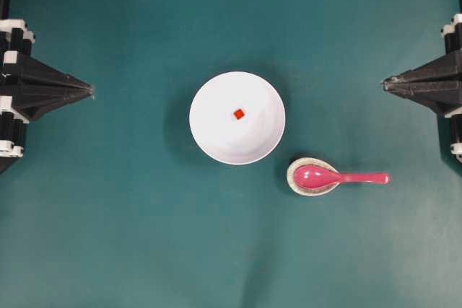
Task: Grip the spoon and scoop the red block from the bowl with right arm.
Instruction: 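Move the right gripper toward the pink spoon handle, then lower the open right gripper around the pink spoon handle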
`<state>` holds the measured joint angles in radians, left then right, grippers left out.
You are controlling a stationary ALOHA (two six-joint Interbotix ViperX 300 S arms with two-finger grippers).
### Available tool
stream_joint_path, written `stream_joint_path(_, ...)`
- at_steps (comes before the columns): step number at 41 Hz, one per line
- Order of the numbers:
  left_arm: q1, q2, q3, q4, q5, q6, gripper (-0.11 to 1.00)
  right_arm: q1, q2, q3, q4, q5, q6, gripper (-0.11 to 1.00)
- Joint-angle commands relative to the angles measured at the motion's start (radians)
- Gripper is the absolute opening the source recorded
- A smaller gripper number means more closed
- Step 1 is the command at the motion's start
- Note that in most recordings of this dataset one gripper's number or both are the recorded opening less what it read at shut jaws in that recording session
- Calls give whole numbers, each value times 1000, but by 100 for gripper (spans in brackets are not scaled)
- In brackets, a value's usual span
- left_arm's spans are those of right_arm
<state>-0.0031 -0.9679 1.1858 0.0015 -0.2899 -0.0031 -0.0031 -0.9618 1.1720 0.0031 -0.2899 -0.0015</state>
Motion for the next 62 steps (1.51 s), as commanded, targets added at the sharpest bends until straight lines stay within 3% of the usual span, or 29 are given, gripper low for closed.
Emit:
stream_joint_path(1, 2, 11, -29, 9, 28, 5, 0, 8, 5, -17, 0, -6, 15, 0)
stream_joint_path(4, 6, 11, -32, 9, 87, -17, 0, 8, 14, -31, 0, 25, 21, 0)
stream_joint_path(16, 9, 11, -38, 9, 112, -17, 0, 8, 11, -37, 9, 32, 48, 0)
stream_joint_path(26, 17, 11, -38, 9, 124, -17, 0, 11, 8, -41, 12, 41, 124, 2)
stream_joint_path(28, 17, 11, -38, 9, 124, -17, 0, 11, 9, -41, 12, 52, 143, 11)
stream_joint_path(34, 18, 11, -38, 9, 126, -17, 0, 11, 20, -41, 18, 104, 184, 52)
stream_joint_path(36, 20, 11, -38, 9, 126, -17, 0, 9, 31, -38, 18, 120, 184, 59)
stream_joint_path(46, 18, 5, -40, 9, 126, -17, 0, 71, 129, 20, 29, 86, 190, 56)
stream_joint_path(50, 21, -3, -40, 9, 124, -17, 0, 132, 206, 78, 95, -28, 190, 56)
stream_joint_path(56, 28, -18, -41, 9, 124, -17, 0, 250, 351, 172, 229, -295, 190, 56)
stream_joint_path(62, 31, -17, -41, 9, 124, -17, 0, 390, 522, 232, 399, -572, 190, 56)
